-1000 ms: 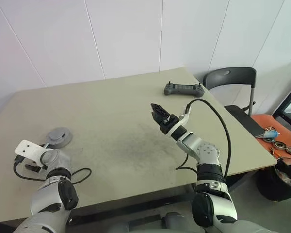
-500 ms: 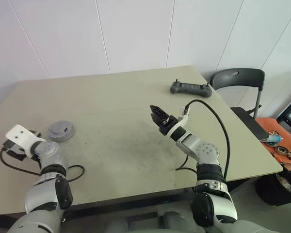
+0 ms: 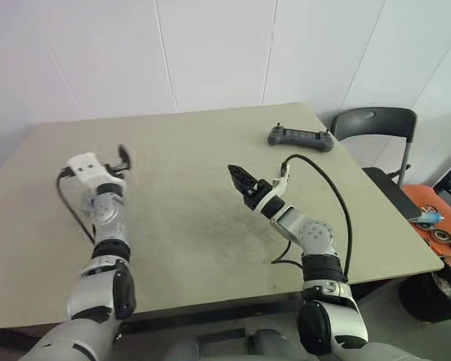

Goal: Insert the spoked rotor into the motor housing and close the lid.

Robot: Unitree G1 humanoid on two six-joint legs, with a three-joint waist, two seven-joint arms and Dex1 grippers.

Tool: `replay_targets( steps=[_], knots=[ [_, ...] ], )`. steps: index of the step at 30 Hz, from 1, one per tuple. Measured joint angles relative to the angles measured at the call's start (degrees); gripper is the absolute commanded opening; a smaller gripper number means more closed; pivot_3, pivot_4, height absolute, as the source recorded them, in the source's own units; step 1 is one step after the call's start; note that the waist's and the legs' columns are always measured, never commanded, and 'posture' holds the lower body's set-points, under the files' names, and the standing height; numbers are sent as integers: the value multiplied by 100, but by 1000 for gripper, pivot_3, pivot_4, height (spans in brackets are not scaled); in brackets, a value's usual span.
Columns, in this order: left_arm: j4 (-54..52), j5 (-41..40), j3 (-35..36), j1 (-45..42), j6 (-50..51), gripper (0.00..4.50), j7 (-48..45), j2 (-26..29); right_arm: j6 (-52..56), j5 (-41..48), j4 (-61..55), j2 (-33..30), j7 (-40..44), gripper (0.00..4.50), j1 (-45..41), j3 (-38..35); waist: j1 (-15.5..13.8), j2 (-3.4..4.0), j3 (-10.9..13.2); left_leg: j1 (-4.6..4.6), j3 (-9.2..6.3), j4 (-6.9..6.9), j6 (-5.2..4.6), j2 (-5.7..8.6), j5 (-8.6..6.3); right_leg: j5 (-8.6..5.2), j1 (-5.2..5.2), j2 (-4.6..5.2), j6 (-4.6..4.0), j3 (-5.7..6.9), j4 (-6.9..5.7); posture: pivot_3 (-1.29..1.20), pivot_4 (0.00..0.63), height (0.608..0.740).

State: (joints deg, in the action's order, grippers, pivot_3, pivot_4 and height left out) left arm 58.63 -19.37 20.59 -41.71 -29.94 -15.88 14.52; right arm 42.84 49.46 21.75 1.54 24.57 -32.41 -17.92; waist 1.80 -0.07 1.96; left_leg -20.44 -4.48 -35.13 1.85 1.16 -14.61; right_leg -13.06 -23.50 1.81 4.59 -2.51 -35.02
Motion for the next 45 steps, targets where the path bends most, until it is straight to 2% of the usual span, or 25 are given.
replay_targets(
  steps=[6, 8, 11, 14, 15, 17, 19, 29, 45],
  knots=[
    [-957, -438, -315, 505, 845, 4492, -1911, -133, -1036, -1507, -267, -621, 224, 3293, 27, 1042, 122, 1, 1, 9, -2, -5, -1, -5, 0, -5, 2, -11, 8, -4, -12, 0, 0, 740],
    [-1782, -654, -553, 1033, 1505, 4492, -2607, -65, -1375, -1979, -427, -837, 433, 3293, 118, 1455, 181, 2, 1, 9, -4, -3, -2, -8, 0, -6, 3, -12, 7, -6, -13, 0, 0, 740],
    [-2792, -786, -977, 1806, 2401, 4492, -3378, 226, -1581, -2317, -694, -1186, 759, 3293, 264, 1767, 226, 3, 3, 7, -8, -4, -2, -8, 0, -6, 2, -12, 7, -9, -13, 0, 0, 740],
    [-3488, -643, -1326, 2330, 2729, 4492, -3810, 613, -1825, -2722, -900, -1572, 996, 3293, 380, 2018, 212, 3, 5, 12, -12, -11, -2, -7, 0, -16, 8, -13, -12, -8, -15, 0, 0, 740],
    [-3613, -577, -1416, 2429, 2760, 4499, -3905, 693, -1898, -2836, -935, -1680, 1068, 3449, 433, 2082, 208, 4, 5, 17, -11, -13, -2, -7, 0, -18, 13, -13, -14, -8, -15, 0, 0, 740],
    [-3839, -535, -1502, 2587, 2872, 4500, -3962, 744, -1919, -2884, -968, -1800, 1251, 3818, 550, 2113, 177, 6, 13, 15, -15, -21, -2, -5, 0, -28, 17, -13, -32, -8, -15, 0, 0, 740],
    [-3971, -559, -1510, 2625, 2958, 4500, -3966, 736, -1754, -2725, -1034, -1814, 1435, 4467, 581, 2071, 164, 4, 27, 13, -16, -28, -2, -5, 0, -27, 17, -14, -32, -8, -15, 0, 0, 740],
    [-4439, -509, -1450, 2779, 2783, 4500, -3385, 490, -1582, -2709, -1127, -1822, 1786, 4487, 343, 2128, 66, 0, 31, 13, -17, -22, -2, -6, 0, -25, 15, -16, -32, -8, -15, 0, 0, 740],
    [-4469, -478, -1286, 3026, 2393, 4500, -3676, 624, -2152, -3362, -882, -1889, 2031, 4487, 337, 2390, 61, -1, 32, 14, -15, -25, -1, -5, 0, -26, 16, -15, -33, -8, -15, 0, 0, 740]
  ],
)
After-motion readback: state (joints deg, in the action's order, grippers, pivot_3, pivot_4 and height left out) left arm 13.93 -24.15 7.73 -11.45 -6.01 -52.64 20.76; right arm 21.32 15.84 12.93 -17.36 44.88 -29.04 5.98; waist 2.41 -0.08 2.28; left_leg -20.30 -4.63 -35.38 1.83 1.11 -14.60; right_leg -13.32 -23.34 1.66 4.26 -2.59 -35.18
